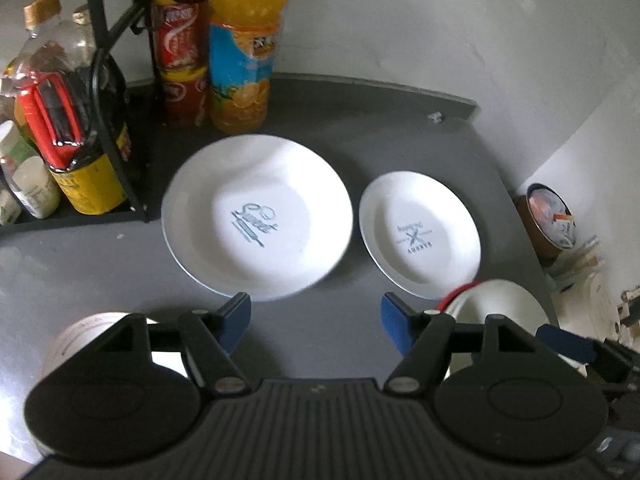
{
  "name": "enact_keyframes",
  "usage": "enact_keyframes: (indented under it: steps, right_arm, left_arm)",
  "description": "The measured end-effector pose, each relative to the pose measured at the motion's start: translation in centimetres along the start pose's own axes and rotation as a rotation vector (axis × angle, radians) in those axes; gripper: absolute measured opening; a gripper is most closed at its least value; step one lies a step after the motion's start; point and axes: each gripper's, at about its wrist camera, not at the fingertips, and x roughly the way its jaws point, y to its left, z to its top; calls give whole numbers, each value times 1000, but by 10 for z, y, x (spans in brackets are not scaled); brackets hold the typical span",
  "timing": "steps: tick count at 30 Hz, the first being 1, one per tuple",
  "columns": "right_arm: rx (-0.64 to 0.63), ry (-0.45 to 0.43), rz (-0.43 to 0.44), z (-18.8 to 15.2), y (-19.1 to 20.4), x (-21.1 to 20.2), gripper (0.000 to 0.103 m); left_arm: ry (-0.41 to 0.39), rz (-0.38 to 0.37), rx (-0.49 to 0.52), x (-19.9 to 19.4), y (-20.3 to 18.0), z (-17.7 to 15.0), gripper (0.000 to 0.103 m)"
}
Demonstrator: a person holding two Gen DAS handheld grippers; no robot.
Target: Organize plates and bowls
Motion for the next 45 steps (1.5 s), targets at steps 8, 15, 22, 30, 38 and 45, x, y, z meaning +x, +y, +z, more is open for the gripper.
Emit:
enact_keyframes:
  steps: [8,15,22,30,38,45]
  right_arm:
    - [-60,32,71,28,18,28,89]
    - [-47,109,115,36,26,62,89]
    - [-141,159,132,56,31,87,89]
    - [-250,214,164,87,26,119,89]
    - [-280,253,214,119,13,152,86]
    - [-292,333,295,141,9,185,74]
  left_arm:
    - [-27,32,-134,-2,31,-3,70]
    - [-18,112,-210,7,65,-6,70]
    - [-24,156,-295,17,93,-6,70]
    - [-19,161,-434,41,106,-10,70]
    - [-37,179,-486,67,100,-6,70]
    - [-35,156,-515,81,112,5,59]
